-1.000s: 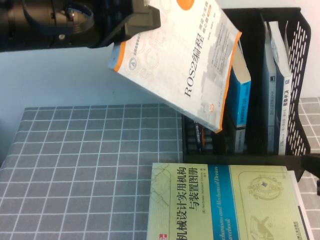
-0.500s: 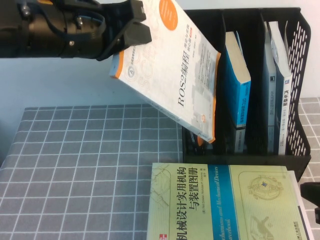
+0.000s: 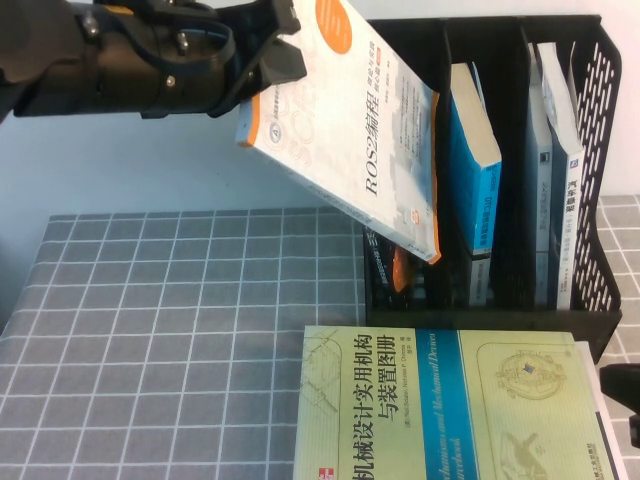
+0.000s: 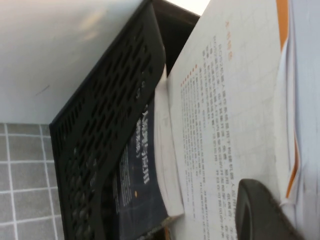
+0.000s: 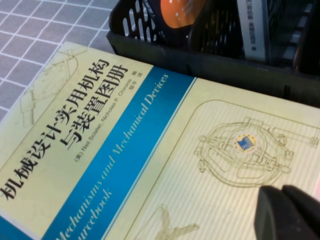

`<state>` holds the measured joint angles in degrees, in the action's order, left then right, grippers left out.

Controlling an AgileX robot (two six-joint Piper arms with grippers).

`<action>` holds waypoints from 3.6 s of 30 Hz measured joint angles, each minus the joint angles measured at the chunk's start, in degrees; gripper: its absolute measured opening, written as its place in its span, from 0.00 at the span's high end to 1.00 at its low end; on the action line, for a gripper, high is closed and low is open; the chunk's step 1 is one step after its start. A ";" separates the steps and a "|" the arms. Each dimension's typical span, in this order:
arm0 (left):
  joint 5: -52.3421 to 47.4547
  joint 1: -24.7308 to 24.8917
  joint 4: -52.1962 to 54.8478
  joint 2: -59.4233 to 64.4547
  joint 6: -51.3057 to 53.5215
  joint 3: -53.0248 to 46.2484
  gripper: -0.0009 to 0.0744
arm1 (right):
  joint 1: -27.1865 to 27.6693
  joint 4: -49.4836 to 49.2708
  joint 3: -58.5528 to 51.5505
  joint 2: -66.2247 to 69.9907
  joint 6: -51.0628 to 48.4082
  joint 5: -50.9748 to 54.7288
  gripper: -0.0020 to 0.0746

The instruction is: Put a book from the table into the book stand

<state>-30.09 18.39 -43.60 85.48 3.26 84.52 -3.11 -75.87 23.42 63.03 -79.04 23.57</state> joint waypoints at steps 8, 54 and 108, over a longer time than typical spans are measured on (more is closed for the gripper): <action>5.27 3.16 3.05 1.79 0.00 0.00 0.86 | 0.00 0.00 0.00 0.00 -0.26 0.69 0.98; 9.96 8.96 10.82 10.63 8.62 6.21 0.73 | -3.73 -18.64 3.91 8.08 -14.81 17.34 0.98; 8.19 3.59 36.06 -44.16 -6.51 -49.67 0.99 | -16.59 71.27 -1.10 -46.72 58.59 4.38 0.98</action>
<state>-21.89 21.98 -7.54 41.33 -3.25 34.86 -19.70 -4.60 22.32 16.31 -20.45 27.96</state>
